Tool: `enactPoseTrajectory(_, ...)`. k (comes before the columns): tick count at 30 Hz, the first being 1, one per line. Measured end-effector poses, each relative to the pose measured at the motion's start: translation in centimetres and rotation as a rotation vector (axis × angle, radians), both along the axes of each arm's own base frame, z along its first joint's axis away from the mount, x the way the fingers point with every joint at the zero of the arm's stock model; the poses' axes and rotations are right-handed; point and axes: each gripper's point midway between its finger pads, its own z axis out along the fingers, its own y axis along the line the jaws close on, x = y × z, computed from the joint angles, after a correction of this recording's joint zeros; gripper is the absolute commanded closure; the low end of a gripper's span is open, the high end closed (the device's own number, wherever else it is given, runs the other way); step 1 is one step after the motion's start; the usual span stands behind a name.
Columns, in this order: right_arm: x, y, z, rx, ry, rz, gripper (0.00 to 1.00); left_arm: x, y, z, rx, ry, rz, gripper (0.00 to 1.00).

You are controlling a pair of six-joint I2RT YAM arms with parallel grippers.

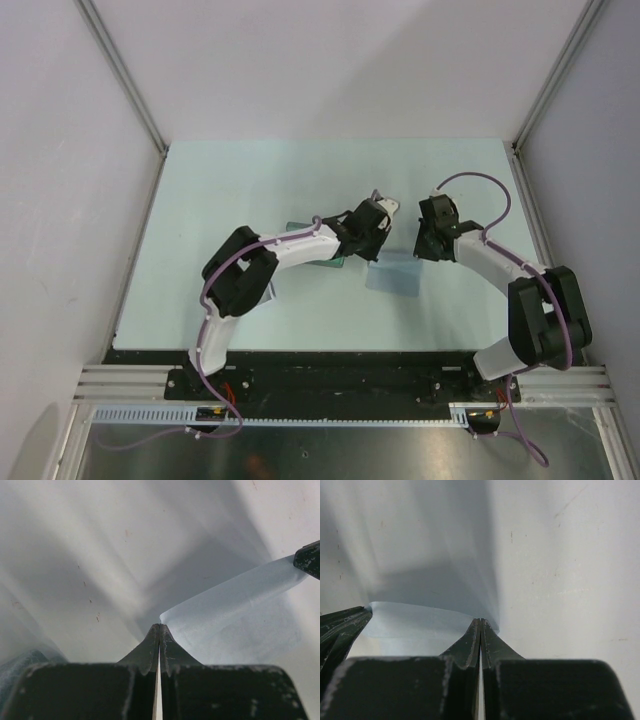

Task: Organize the sunglasses
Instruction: Fold the glasses cleaning cloth at the center of the board.

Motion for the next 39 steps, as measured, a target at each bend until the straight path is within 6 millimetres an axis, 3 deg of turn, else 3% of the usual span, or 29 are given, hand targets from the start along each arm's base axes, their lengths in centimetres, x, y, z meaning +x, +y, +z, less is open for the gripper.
enactPoseTrajectory(13, -1.7, 0.6, -0.2, 0.001, 0.055, 0.031, 1.00, -0.9, 0.3, 1.7, -0.017, -0.012, -0.011, 1.00)
enactPoseTrajectory(30, -3.1, 0.8, -0.7, 0.002, 0.111, 0.035, 1.00, -3.3, 0.7, -0.4, 0.014, 0.040, -0.049, 1.00)
enactPoseTrajectory(39, -3.8, 1.2, -1.7, 0.013, 0.162, 0.050, 0.91, -3.8, 0.7, -0.3, 0.015, 0.040, -0.057, 1.00)
